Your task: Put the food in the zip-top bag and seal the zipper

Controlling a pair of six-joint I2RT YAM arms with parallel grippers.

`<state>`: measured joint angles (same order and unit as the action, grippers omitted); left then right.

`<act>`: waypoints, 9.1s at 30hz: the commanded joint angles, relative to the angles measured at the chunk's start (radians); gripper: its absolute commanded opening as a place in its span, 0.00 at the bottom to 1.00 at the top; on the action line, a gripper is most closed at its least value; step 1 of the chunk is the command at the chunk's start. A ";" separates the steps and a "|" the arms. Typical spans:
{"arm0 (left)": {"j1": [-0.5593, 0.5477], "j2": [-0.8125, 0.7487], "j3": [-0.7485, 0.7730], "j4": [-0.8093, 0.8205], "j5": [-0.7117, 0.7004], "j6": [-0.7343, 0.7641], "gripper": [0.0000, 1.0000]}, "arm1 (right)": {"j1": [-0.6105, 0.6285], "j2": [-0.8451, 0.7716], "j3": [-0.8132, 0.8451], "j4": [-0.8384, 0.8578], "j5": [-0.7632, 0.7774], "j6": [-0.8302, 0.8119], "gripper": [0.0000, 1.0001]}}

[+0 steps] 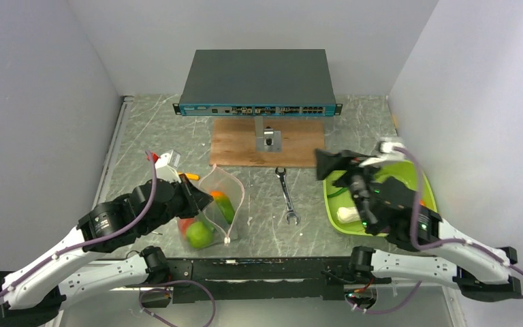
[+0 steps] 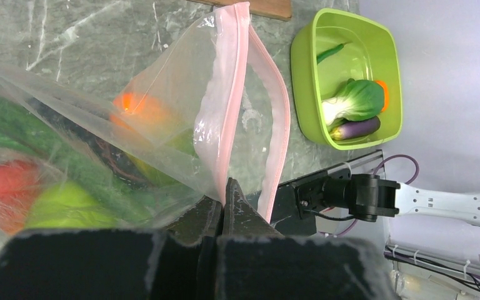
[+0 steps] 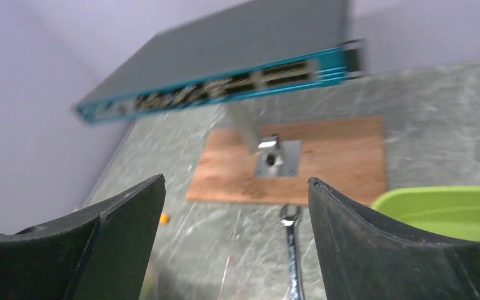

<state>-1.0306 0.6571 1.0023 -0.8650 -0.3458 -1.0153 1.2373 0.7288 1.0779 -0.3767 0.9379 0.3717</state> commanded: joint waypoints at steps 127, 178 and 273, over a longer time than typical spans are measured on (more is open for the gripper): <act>-0.002 -0.020 -0.019 0.065 0.013 -0.002 0.00 | -0.218 0.575 0.126 -0.166 -1.477 0.362 0.00; -0.002 0.016 0.022 0.027 0.038 0.003 0.00 | -0.276 0.757 0.111 0.274 -1.486 0.494 0.00; -0.002 -0.097 -0.020 0.102 0.004 -0.048 0.00 | -0.636 -0.079 -0.426 -0.145 -0.256 0.413 0.69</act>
<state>-1.0290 0.5774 0.9806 -0.8051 -0.3305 -1.0672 0.6453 0.7444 0.7258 -0.4568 0.4778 0.6186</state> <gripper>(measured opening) 0.013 0.705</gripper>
